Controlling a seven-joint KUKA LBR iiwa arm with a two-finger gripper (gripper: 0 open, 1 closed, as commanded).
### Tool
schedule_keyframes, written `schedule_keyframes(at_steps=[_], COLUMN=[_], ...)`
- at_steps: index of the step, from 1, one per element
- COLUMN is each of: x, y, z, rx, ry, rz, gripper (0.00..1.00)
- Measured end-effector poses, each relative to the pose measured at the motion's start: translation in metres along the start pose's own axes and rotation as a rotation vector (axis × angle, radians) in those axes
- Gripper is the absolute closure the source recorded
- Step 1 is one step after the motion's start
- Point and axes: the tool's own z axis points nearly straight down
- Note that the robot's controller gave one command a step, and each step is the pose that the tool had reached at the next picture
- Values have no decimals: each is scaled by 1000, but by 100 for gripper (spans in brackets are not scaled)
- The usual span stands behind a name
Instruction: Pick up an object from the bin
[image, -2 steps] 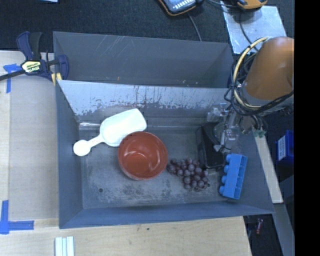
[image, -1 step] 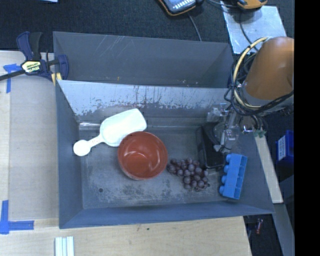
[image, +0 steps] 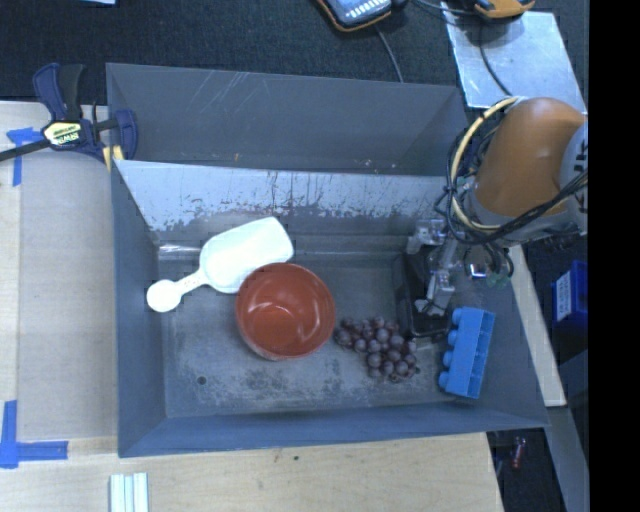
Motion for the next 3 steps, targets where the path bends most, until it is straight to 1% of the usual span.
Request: schedule_keyframes(at_steps=[1, 2, 3], x=[11, 47, 47], y=[1, 2, 2], z=[1, -48, -48], rx=[0, 1, 1], ry=[-6, -6, -6], rz=[12, -200, -200], gripper=[0, 100, 100])
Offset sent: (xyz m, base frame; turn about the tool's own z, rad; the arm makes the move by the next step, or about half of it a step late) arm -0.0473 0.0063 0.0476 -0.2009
